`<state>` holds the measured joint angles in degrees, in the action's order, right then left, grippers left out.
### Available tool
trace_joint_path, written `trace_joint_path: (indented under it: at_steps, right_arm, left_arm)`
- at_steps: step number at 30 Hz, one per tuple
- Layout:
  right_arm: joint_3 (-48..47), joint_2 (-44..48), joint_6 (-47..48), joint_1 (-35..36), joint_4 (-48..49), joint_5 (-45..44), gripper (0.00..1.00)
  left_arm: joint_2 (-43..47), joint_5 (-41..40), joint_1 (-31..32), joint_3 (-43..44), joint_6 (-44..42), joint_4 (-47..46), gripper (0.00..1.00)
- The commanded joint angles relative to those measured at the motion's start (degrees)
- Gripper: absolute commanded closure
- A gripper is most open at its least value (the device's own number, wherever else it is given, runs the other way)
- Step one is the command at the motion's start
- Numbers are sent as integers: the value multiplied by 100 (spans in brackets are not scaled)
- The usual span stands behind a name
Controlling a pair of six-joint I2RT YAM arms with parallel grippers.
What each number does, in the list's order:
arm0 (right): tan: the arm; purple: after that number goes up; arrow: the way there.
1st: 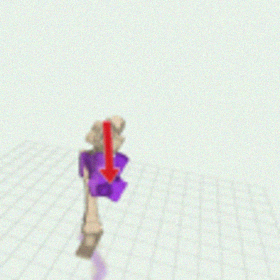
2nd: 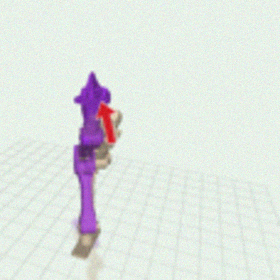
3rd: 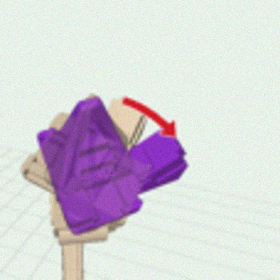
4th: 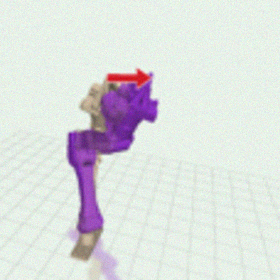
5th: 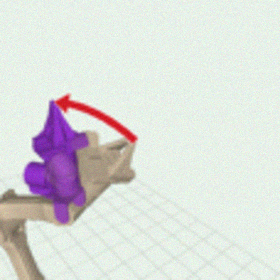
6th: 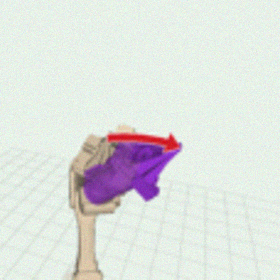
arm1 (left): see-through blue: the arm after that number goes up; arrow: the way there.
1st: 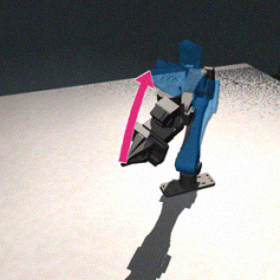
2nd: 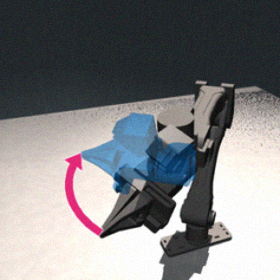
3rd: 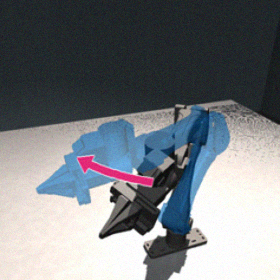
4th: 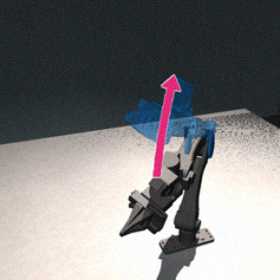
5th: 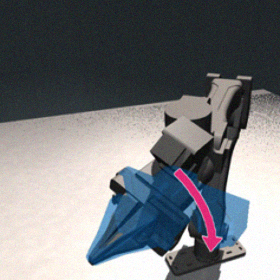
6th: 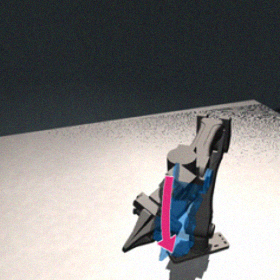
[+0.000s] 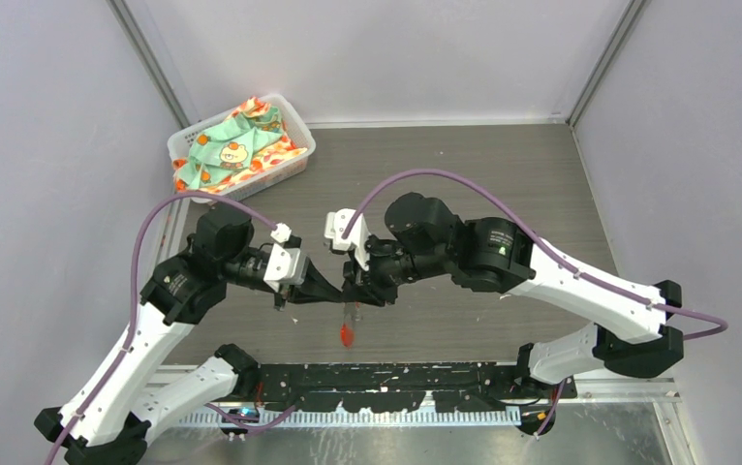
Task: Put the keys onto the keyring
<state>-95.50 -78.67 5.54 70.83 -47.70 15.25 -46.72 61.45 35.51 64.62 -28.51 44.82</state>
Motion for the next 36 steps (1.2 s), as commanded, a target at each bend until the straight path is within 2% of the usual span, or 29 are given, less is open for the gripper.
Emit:
trace_joint_path:
  at_steps: [1, 5, 10, 18, 22, 30, 36]
  right_arm:
    - [399, 871, -93, -134, 999, -206, 72]
    - [1063, 1571, -244, -319, 1517, -299, 65]
    - [1535, 2087, -391, -420, 1651, -274, 60]
    - [1718, 2245, 424, -423, 1789, -16, 54]
    - [1733, 2153, 565, -428, 2174, 442, 53]
    - [1983, 2067, 532, -418, 2815, 741, 59]
    - [1916, 2039, 802, -425, 2464, 733, 62]
  left_arm:
    - [169, 113, -7, -162, 1107, -1138, 100]
    - [209, 304, -8, -367, 2231, -2015, 100]
    - [123, 470, -6, -376, 3034, -2826, 100]
    - [-117, 850, -6, -129, 3310, -3043, 100]
    - [-125, 823, -9, -117, 3359, -3090, 100]
    - [-127, 697, -9, -119, 3419, -3130, 100]
    - [-95, 767, -11, -99, 3430, -3069, 100]
